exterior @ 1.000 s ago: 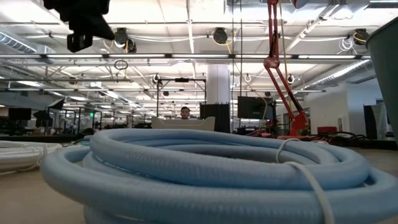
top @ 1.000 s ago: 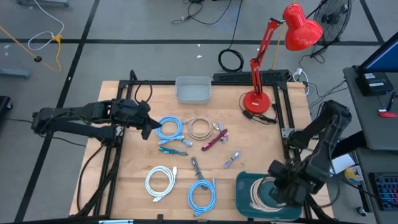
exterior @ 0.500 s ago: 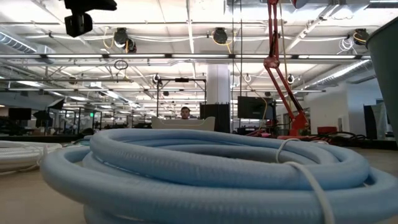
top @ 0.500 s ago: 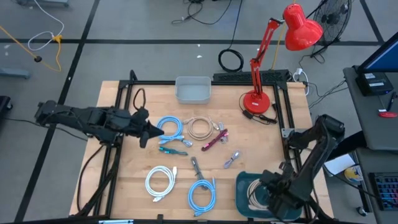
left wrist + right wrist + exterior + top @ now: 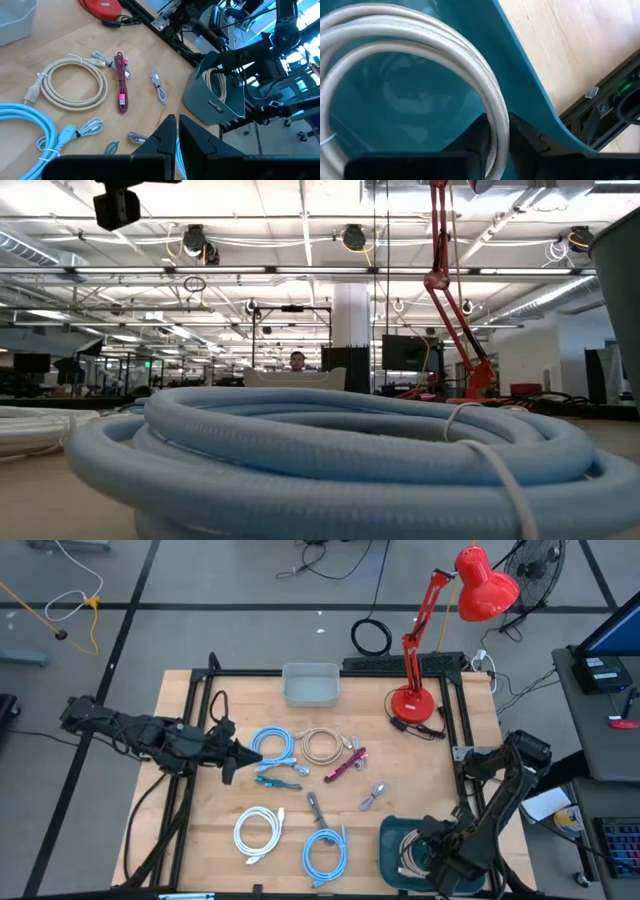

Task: Pick & Place USB Port
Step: Put the brown hdmi cable into the blue bin, then put the the pink usb cable into the gray bin

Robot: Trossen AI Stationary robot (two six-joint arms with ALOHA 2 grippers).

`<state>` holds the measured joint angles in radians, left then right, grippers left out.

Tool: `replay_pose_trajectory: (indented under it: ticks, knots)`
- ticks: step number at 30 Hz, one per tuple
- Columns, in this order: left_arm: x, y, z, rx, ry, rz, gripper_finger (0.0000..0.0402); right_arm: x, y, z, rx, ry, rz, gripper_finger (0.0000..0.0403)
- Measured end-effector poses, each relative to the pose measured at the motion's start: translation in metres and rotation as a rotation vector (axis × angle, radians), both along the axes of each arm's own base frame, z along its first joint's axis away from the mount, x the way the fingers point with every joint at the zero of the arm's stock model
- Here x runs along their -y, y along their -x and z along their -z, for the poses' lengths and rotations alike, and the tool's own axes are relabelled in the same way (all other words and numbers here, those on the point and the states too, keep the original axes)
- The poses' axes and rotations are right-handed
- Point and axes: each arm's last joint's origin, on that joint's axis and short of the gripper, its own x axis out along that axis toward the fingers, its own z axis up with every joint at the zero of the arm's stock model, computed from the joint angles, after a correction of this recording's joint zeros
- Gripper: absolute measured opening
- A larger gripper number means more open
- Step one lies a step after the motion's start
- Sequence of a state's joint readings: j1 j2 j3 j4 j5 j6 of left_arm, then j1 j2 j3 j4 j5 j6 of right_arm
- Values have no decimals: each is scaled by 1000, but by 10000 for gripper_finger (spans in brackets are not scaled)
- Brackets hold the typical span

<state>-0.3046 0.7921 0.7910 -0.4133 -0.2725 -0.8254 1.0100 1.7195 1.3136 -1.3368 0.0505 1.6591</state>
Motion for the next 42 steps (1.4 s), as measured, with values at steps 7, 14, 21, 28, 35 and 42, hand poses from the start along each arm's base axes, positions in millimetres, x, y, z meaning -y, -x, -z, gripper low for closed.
replay_pose_trajectory:
  ticks: [7,14,21,28,35,42]
  knots:
    - [3,1,0,3,-3,-3,21,0,0,0,-4,2,-11,108]
    - [5,2,0,6,-12,-8,21,2,1,-1,-11,27,4,137]
    - [5,2,0,11,-28,-35,21,27,1,-26,71,91,40,145]
    - [2,2,-2,33,-76,-136,21,65,-1,-73,436,57,64,138]
    - [-5,0,-5,63,-128,-202,21,99,-11,-119,938,130,28,139]
    - [-17,-4,-8,82,-165,-243,21,124,-40,-158,1199,396,-51,135]
